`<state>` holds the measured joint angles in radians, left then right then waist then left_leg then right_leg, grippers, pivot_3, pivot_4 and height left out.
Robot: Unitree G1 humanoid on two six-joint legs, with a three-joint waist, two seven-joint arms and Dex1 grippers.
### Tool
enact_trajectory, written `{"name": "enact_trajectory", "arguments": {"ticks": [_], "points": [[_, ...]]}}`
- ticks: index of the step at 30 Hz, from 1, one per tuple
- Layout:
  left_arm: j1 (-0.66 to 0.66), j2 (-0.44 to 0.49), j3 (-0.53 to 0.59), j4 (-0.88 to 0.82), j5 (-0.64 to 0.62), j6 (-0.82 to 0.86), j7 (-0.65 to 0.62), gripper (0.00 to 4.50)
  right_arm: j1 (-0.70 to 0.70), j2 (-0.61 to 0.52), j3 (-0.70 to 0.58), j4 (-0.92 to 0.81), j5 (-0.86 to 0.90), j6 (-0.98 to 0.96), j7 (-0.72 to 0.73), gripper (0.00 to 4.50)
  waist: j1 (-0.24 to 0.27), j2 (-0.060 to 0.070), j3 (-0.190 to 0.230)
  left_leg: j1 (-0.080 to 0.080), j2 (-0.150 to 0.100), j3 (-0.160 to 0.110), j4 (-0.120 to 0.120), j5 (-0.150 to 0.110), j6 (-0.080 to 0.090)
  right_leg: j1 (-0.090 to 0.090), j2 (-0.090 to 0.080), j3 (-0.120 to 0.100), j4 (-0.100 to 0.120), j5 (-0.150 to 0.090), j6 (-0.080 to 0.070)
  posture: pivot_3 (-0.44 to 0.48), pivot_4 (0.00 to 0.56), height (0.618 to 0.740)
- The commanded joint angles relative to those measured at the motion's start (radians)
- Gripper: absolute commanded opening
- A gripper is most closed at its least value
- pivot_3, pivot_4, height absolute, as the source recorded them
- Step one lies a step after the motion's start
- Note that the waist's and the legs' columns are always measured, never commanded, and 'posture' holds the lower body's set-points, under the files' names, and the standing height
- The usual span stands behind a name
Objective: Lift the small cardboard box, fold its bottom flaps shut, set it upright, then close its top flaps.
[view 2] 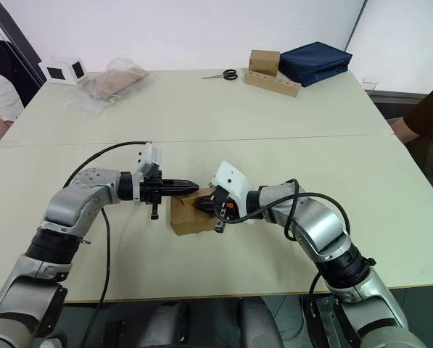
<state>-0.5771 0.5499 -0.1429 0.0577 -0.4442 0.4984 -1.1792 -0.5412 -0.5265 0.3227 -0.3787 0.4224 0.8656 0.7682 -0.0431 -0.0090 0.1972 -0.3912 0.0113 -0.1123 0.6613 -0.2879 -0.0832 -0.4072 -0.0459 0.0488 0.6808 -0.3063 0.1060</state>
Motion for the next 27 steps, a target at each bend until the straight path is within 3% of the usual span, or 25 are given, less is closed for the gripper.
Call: {"name": "enact_trajectory", "arguments": {"ticks": [1,7,17,27], "points": [[-0.005,0.007,-0.002,-0.031,-0.001,-0.001,-0.016,0.05,-0.009,0.006,-0.004,0.005,-0.015,-0.001,-0.011,0.0,0.0,0.0,0.0,0.0,0.0,0.0,0.0,0.0,0.0,0.0,0.0,0.0,0.0,0.0,0.0,0.0,0.15,0.74],[0.003,0.016,-0.012,-0.034,0.017,-0.013,-0.023,0.05,-0.014,0.006,-0.037,-0.009,0.018,0.018,0.006,0.0,0.0,0.0,0.0,0.0,0.0,0.0,0.0,0.0,0.0,0.0,0.0,0.0,0.0,0.0,0.0,0.0,0.15,0.74],[0.04,0.011,-0.034,-0.035,0.07,-0.067,-0.01,0.05,-0.056,-0.011,-0.211,-0.082,0.201,0.131,0.021,0.0,0.0,0.0,0.0,0.0,0.0,0.0,0.0,0.0,0.0,0.0,0.0,0.0,0.0,0.0,0.0,0.0,0.15,0.74],[0.062,0.032,0.005,-0.108,0.034,-0.018,-0.005,0.05,-0.034,0.0,-0.106,-0.009,0.106,0.059,-0.005,0.0,0.0,0.0,0.0,0.0,0.0,0.0,0.0,0.0,0.0,0.0,0.0,0.0,0.0,0.0,0.0,0.0,0.15,0.74]]}}
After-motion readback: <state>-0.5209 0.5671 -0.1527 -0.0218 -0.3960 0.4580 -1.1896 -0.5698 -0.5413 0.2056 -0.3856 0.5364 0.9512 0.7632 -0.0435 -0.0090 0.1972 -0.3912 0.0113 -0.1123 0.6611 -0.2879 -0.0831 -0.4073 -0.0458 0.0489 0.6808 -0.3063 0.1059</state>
